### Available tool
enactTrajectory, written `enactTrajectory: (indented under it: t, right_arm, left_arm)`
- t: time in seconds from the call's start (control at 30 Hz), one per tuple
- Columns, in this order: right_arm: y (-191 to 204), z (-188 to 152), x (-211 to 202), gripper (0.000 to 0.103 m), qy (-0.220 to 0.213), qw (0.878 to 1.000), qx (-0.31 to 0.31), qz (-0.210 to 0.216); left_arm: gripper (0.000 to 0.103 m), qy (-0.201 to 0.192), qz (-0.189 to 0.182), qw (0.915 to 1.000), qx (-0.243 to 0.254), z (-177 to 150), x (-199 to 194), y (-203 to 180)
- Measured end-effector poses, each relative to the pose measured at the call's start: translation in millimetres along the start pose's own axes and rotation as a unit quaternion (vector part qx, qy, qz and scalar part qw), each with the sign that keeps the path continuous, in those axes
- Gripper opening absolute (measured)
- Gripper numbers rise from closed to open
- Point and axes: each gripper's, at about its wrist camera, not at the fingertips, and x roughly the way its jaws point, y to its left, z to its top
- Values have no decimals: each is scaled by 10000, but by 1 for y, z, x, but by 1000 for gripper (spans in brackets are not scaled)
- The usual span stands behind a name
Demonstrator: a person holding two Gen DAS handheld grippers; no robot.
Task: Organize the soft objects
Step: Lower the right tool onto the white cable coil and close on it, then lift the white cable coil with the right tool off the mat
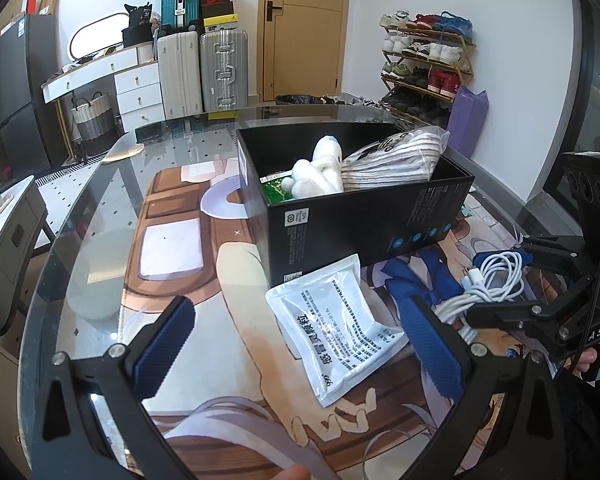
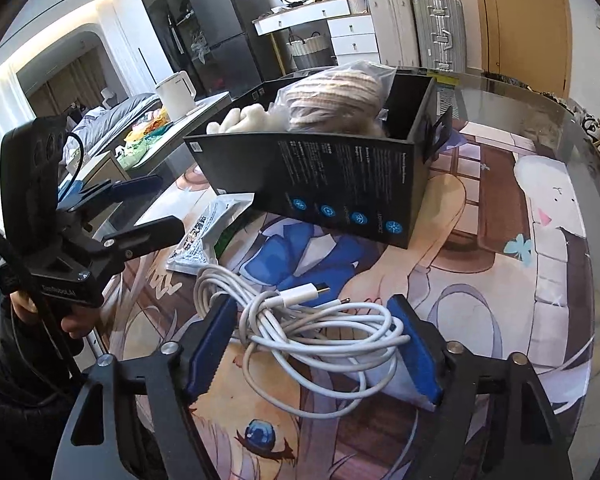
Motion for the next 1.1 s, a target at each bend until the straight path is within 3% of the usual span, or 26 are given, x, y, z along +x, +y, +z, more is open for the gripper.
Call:
enactTrajectory:
  t: [0.7, 0.83, 1.1]
  right_arm:
    - [-2, 7, -25, 63, -361, 9993, -38, 110]
    - [-5, 8, -32, 54, -454, 9988, -6, 207]
    - [-9, 6, -33, 54, -273, 9991, -72, 319]
  left_arm:
    - [103, 57, 11, 10000, 18, 0, 4, 1]
    - [103, 73, 14, 10000, 19, 0, 4, 2]
    - [103, 90, 13, 9999, 53, -1, 6, 0]
